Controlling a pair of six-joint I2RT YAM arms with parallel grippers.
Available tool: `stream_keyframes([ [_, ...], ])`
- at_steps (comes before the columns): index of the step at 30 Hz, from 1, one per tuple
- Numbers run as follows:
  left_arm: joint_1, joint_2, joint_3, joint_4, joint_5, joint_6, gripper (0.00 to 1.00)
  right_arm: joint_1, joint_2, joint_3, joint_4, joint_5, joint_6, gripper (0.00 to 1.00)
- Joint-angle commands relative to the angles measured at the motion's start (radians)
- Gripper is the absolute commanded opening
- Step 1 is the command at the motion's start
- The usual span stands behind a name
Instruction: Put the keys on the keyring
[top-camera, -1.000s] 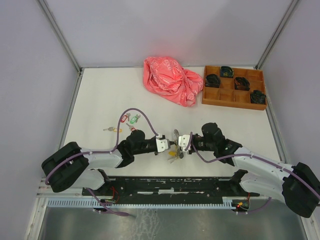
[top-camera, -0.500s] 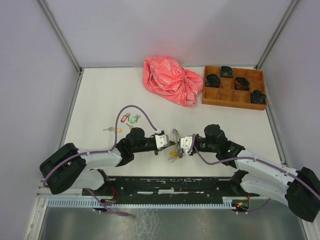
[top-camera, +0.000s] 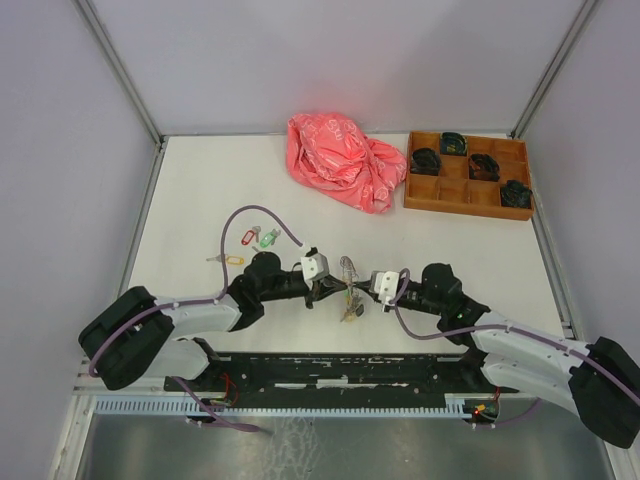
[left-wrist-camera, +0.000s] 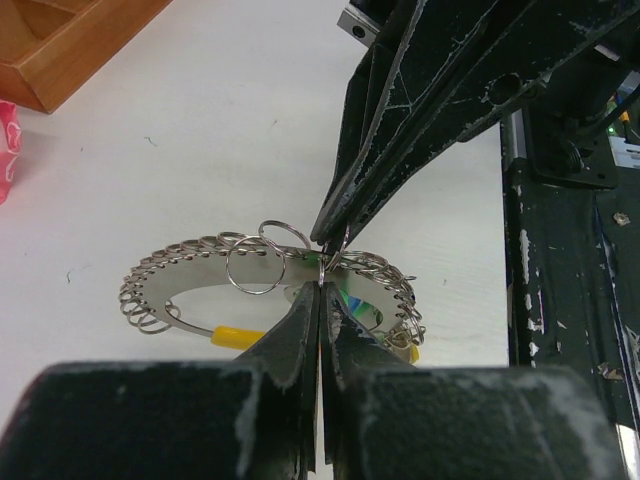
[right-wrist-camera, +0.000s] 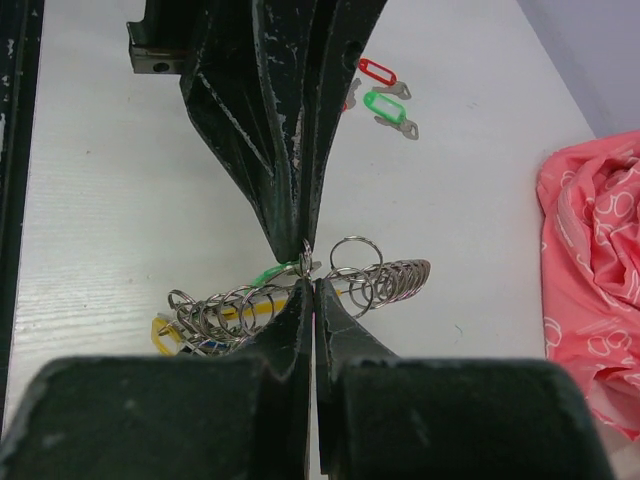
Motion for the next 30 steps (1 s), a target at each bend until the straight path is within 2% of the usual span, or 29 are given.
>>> stream_keyframes([
  [1,0.007,-0.001,-0.013,0.101,0.006,-0.089,0.03,0.004,0.026,-0.042,0.345,0.036,0.171,0.01],
  [4,0.008,-0.017,-0.004,0.067,-0.019,-0.077,0.03,0.005,0.047,-0.042,0.32,0.037,0.175,0.02],
  [7,0.008,-0.037,0.018,0.011,-0.023,-0.055,0.03,0.004,0.045,-0.018,0.237,0.045,0.152,0.11],
  [13,0.007,-0.052,0.051,-0.082,-0.042,-0.019,0.03,0.004,0.01,0.052,-0.021,0.058,0.079,0.25],
  [20,0.006,-0.028,0.072,-0.144,-0.048,-0.002,0.03,0.005,0.0,0.16,-0.288,0.049,-0.013,0.36],
  [25,0.005,-0.029,0.077,-0.162,-0.042,0.004,0.03,0.004,0.064,0.231,-0.386,0.017,-0.082,0.38],
  [30,0.002,-0.031,0.085,-0.187,-0.037,0.021,0.03,0.004,0.14,0.281,-0.415,-0.027,-0.092,0.38],
])
